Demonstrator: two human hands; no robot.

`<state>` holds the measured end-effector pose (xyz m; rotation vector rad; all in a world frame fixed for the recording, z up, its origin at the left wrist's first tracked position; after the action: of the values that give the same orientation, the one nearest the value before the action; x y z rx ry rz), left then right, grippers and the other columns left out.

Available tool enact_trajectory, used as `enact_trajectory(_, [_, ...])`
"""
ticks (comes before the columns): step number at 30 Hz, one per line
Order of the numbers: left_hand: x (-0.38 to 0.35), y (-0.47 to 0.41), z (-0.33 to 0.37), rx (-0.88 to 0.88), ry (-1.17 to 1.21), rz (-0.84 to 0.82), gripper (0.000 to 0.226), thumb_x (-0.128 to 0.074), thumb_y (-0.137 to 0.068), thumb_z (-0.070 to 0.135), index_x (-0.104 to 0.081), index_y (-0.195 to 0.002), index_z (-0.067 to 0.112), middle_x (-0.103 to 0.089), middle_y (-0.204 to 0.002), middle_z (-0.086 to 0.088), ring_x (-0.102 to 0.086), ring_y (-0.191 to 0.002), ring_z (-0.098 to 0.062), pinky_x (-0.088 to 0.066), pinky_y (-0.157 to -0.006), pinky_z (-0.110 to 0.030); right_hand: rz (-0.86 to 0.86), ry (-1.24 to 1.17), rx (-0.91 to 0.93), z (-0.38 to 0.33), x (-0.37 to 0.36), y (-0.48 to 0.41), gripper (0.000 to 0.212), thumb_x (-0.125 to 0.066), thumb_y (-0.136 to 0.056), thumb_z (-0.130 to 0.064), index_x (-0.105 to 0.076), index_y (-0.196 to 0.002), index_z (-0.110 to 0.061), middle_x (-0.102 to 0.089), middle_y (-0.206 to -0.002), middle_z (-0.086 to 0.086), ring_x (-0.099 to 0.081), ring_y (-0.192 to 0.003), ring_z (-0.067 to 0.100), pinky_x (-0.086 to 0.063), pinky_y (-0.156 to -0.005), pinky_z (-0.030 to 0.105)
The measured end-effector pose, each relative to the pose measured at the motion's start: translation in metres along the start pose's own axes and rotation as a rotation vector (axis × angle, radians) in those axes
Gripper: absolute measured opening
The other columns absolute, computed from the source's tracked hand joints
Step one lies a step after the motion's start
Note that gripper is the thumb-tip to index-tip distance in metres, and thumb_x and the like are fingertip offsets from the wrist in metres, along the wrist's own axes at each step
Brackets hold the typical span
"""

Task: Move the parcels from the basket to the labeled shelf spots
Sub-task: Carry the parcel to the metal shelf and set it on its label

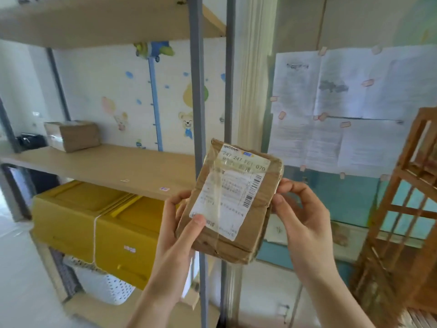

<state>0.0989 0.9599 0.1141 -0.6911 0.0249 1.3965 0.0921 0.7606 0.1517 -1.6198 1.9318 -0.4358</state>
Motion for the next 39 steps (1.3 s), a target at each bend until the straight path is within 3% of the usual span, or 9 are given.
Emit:
enact_trajectory(5, [0.051, -0.032, 0.018, -0.035, -0.013, -0.01, 0.045, -0.055, -0.091, 0.022, -0.052, -0.135, 0.029, -0.067, -0.129, -0.01, -0.067, -0.115, -0.027, -0.059, -0.078, -0.036, -0.162, 0.099, 0.047, 0.032, -0.058, -0.013, 0.041, -0.07, -0.088, -0.015, -0.06, -0.128, -0.015, -0.07, -0.127, -0.002, -0.064, -0.122, 0.015, -0.057, -0.087, 0.03])
enact_trajectory(11, [0.135, -0.089, 0.022, -0.074, -0.002, -0.043, 0.061, -0.058, -0.091, 0.042, -0.038, -0.149, 0.038, -0.063, -0.14, 0.002, -0.061, -0.126, -0.018, -0.058, -0.085, -0.03, -0.372, 0.308, 0.018, 0.094, -0.151, -0.036, 0.106, -0.082, -0.069, -0.044, -0.022, -0.157, -0.038, -0.043, -0.149, -0.02, -0.047, -0.138, 0.003, -0.05, -0.103, 0.029])
enact_trajectory(14, [0.193, -0.135, 0.034, -0.052, -0.017, -0.1, 0.07, -0.066, -0.08, 0.062, -0.049, -0.14, 0.029, -0.063, -0.137, -0.002, -0.062, -0.121, -0.019, -0.056, -0.087, -0.039, -0.338, 0.17, -0.03, 0.124, -0.198, -0.071, 0.09, -0.079, -0.074, -0.031, -0.033, -0.151, -0.027, -0.056, -0.145, -0.013, -0.055, -0.133, 0.013, -0.052, -0.101, 0.039])
enact_trajectory(17, [0.254, -0.203, 0.043, -0.049, -0.052, -0.023, 0.044, -0.067, -0.088, 0.042, -0.051, -0.127, 0.03, -0.06, -0.129, 0.001, -0.069, -0.099, -0.014, -0.048, -0.079, -0.039, -0.322, 0.05, -0.192, 0.151, -0.249, -0.119, 0.067, -0.07, -0.078, -0.025, -0.046, -0.14, -0.025, -0.063, -0.136, -0.004, -0.062, -0.123, 0.015, -0.056, -0.095, 0.04])
enact_trajectory(21, [0.309, -0.285, 0.047, 0.05, -0.308, -0.035, 0.091, -0.071, -0.08, 0.031, -0.02, -0.154, 0.042, -0.042, -0.148, 0.009, -0.072, -0.093, 0.001, -0.05, -0.084, -0.034, -0.116, 0.108, -0.395, 0.203, -0.297, -0.184, 0.05, -0.053, -0.075, -0.016, -0.062, -0.124, -0.019, -0.071, -0.114, 0.007, -0.063, -0.097, 0.022, -0.049, -0.069, 0.033])
enact_trajectory(24, [0.342, -0.322, 0.033, 0.078, -0.626, -0.015, 0.051, -0.064, -0.092, 0.035, -0.05, -0.141, 0.03, -0.065, -0.123, 0.005, -0.067, -0.098, -0.006, -0.052, -0.087, -0.032, -0.045, 0.165, -0.514, 0.236, -0.311, -0.213, 0.04, -0.049, -0.09, -0.002, -0.068, -0.123, -0.014, -0.07, -0.111, 0.01, -0.062, -0.084, 0.015, -0.047, -0.062, 0.022])
enact_trajectory(30, [0.38, -0.338, 0.002, 0.075, -0.801, 0.046, 0.024, -0.066, -0.094, 0.031, -0.056, -0.115, 0.024, -0.064, -0.106, 0.015, -0.061, -0.1, -0.004, -0.049, -0.079, -0.023, -0.022, 0.457, -0.417, 0.271, -0.336, -0.235, 0.016, -0.066, -0.096, -0.023, -0.069, -0.112, -0.025, -0.067, -0.115, -0.007, -0.063, -0.119, 0.014, -0.047, -0.093, 0.025])
enact_trajectory(35, [0.385, -0.33, -0.006, 0.004, -0.817, 0.088, 0.031, -0.072, -0.087, 0.036, -0.051, -0.104, 0.021, -0.068, -0.107, 0.007, -0.068, -0.098, -0.012, -0.06, -0.076, -0.034, -0.122, 0.819, -0.11, 0.242, -0.343, -0.19, 0.061, -0.071, -0.076, -0.062, -0.052, -0.128, -0.035, -0.05, -0.124, -0.027, -0.042, -0.103, -0.035, -0.038, -0.078, 0.001])
enact_trajectory(39, [0.383, -0.331, -0.004, -0.048, -0.88, 0.029, 0.034, -0.073, -0.086, 0.037, -0.051, -0.102, 0.017, -0.065, -0.094, 0.018, -0.067, -0.086, -0.002, -0.059, -0.065, -0.027, -0.294, 1.041, -0.106, 0.252, -0.34, -0.174, 0.062, -0.085, -0.076, -0.035, -0.056, -0.13, -0.034, -0.045, -0.135, -0.018, -0.046, -0.123, -0.003, -0.044, -0.109, 0.029])
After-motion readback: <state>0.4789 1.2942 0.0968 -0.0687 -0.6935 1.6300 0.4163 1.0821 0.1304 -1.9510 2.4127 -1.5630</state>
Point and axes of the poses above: each hand's wrist, its own y-axis away from the middle knuckle, its own x-axis out of the back of the hand, z = x × y, the point moved 2 cm from there along -y, towards the middle knuckle
